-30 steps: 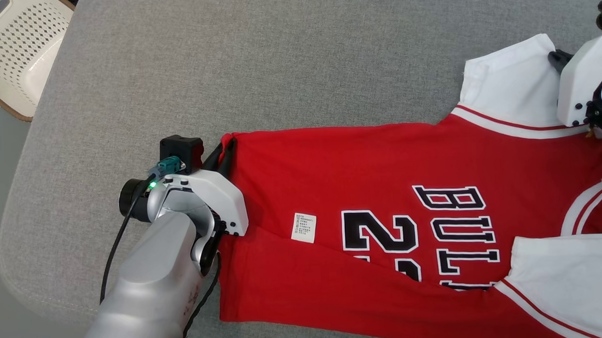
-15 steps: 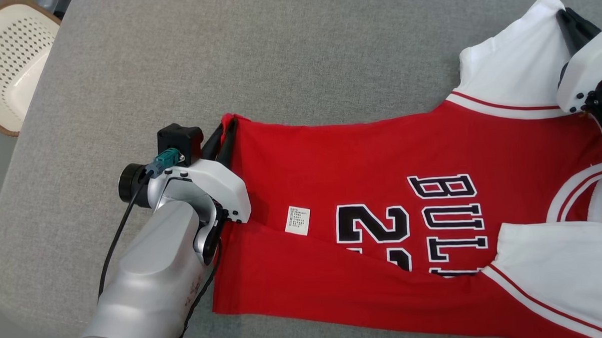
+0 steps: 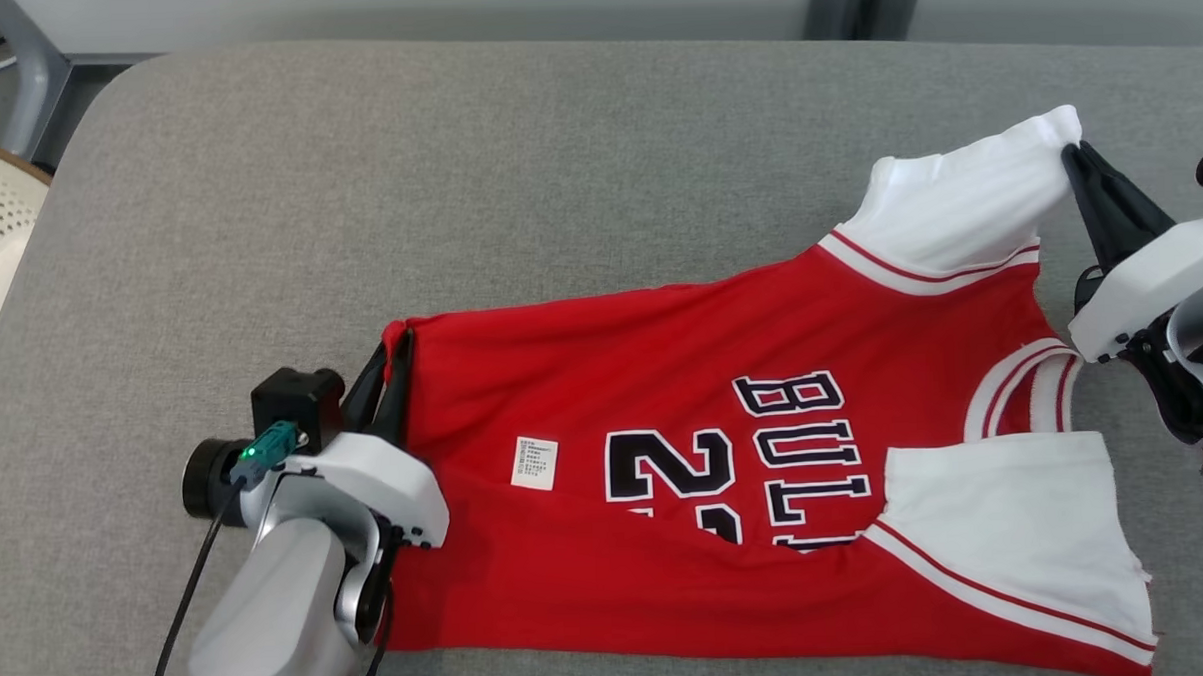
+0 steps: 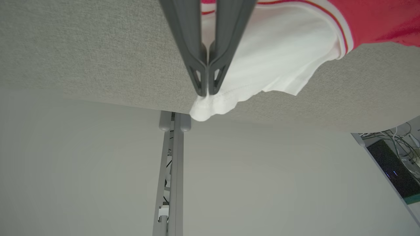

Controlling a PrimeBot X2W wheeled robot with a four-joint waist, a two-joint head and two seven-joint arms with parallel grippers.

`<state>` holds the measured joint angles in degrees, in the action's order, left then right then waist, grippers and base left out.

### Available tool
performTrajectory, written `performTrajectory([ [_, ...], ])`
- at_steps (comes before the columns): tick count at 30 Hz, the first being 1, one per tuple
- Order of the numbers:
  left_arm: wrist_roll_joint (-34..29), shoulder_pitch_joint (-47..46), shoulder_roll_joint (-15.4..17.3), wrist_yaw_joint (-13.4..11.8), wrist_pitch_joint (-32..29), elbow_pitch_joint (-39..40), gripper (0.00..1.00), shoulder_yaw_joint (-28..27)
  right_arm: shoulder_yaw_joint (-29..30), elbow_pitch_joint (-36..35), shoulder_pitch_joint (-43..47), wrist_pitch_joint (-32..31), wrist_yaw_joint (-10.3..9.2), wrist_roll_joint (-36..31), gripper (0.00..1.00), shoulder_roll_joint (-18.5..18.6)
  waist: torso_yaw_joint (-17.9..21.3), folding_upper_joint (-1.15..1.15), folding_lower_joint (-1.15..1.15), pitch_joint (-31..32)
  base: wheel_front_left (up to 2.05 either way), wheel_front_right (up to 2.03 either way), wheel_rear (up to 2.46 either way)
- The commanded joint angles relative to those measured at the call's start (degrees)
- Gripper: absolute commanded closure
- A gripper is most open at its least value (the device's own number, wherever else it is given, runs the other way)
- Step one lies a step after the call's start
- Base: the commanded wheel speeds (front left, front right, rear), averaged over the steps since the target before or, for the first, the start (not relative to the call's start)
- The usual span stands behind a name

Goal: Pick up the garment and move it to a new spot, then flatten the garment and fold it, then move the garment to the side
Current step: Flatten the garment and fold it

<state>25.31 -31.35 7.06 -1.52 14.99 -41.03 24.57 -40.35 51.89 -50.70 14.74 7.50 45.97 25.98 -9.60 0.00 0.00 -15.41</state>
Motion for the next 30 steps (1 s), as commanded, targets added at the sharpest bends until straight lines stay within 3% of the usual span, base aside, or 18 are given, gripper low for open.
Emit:
performTrajectory([
  [1, -0.75, 1.69, 0.74, 0.23, 0.21, 1.04, 1.00, -0.97, 1.44, -2.34, 1.75, 0.56, -0.02, -0.18, 1.00, 0.66, 1.83, 0.00, 0.00, 1.92, 0.00, 0.00, 0.00],
  [7, -3.65, 9.65, 0.36, 0.42, 0.20, 4.80, 1.00, -4.86, 9.82, -13.72, 13.72, 0.50, -0.02, -3.08, 1.00, -0.13, 3.52, 0.00, 0.00, 5.07, 0.00, 0.00, 0.00],
  [12, -5.31, 14.38, -0.34, 1.04, 0.15, 4.78, 1.00, -7.42, 13.05, -18.43, 24.11, 0.46, -0.01, -5.95, 1.00, -2.60, 4.67, 0.00, 0.00, 7.36, 0.00, 0.00, 0.00],
  [22, -8.87, 19.47, -0.52, 3.02, 0.15, 2.99, 1.00, -12.14, 18.37, -18.74, 35.02, 0.47, -0.01, -10.60, 1.00, -8.30, 6.83, 0.00, 0.00, 9.43, 0.00, 0.00, 0.00],
  [30, -11.87, 21.67, -0.84, 3.58, 0.15, 6.12, 1.00, -15.73, 23.98, -19.62, 37.86, 0.47, -0.01, -13.68, 1.00, -10.73, 7.20, 0.00, 0.00, 10.41, 0.00, 0.00, 0.00],
])
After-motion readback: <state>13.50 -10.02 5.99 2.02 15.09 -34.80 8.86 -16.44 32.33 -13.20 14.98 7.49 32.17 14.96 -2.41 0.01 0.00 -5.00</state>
